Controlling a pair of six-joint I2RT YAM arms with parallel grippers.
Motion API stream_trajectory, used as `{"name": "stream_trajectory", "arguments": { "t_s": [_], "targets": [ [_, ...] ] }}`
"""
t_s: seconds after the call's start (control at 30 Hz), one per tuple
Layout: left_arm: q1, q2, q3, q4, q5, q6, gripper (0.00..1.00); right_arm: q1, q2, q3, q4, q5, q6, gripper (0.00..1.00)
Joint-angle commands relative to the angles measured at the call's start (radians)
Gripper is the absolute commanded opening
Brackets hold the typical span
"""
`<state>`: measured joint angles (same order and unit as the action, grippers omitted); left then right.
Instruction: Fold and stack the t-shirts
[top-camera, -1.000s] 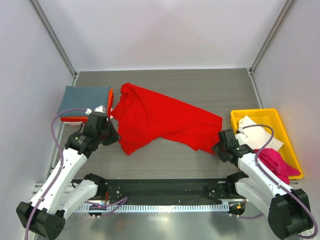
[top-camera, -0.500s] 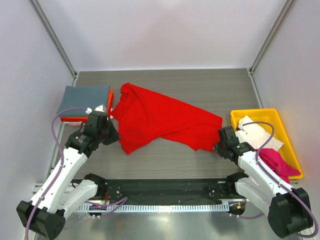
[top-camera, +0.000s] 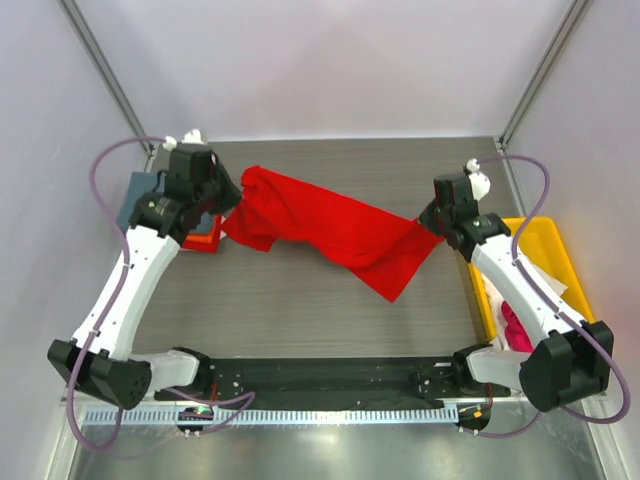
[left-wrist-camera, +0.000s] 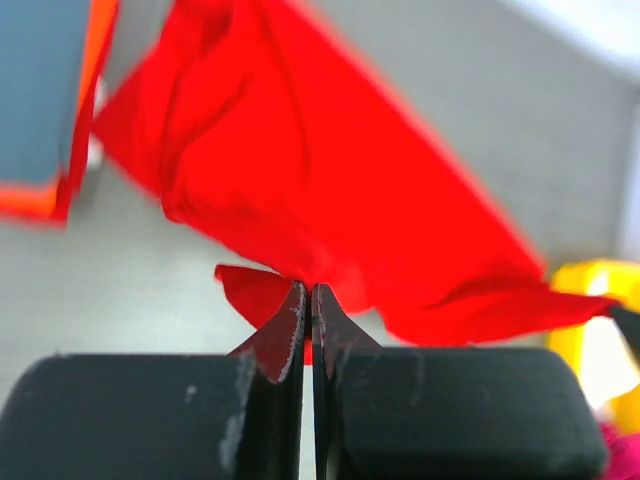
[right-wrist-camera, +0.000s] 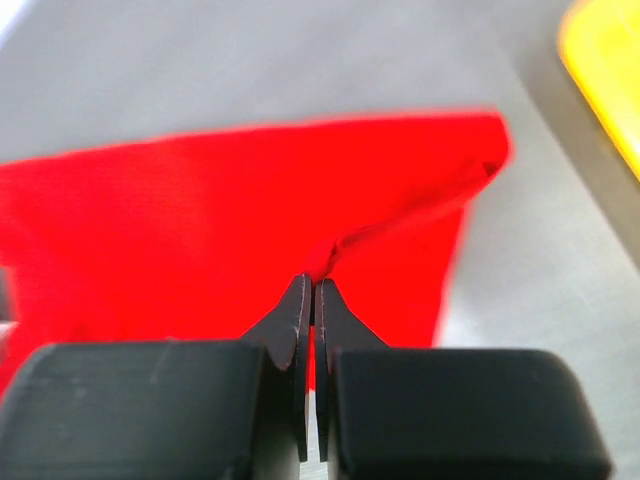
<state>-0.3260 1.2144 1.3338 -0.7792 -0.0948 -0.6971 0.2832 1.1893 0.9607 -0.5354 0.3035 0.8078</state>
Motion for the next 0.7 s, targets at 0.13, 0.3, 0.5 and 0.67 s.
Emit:
{"name": "stream_trajectory", "arguments": {
  "t_s": [0.13, 0.3, 0.5, 0.67],
  "targets": [
    [0.044, 0.140, 0.433, -0.002, -0.094, 0.076, 0.00, -0.038, 0.107, 0.400, 0.083, -0.101, -0.179, 0.01],
    [0.068, 0.191, 0.606, 0.066, -0.138, 0.110, 0.00, -0.090, 0.176, 0.595, 0.083, -0.171, -0.191, 0.01],
    [0.068, 0.087, 0.671, 0.127, -0.060, 0.159, 0.01, -0.107, 0.042, 0.644, 0.087, -0.400, -0.262, 0.01],
    [0.070, -0.154, 0.602, 0.264, 0.025, 0.143, 0.01, -0.108, -0.135, 0.638, 0.087, -0.484, -0.275, 0.01]
  ]
}}
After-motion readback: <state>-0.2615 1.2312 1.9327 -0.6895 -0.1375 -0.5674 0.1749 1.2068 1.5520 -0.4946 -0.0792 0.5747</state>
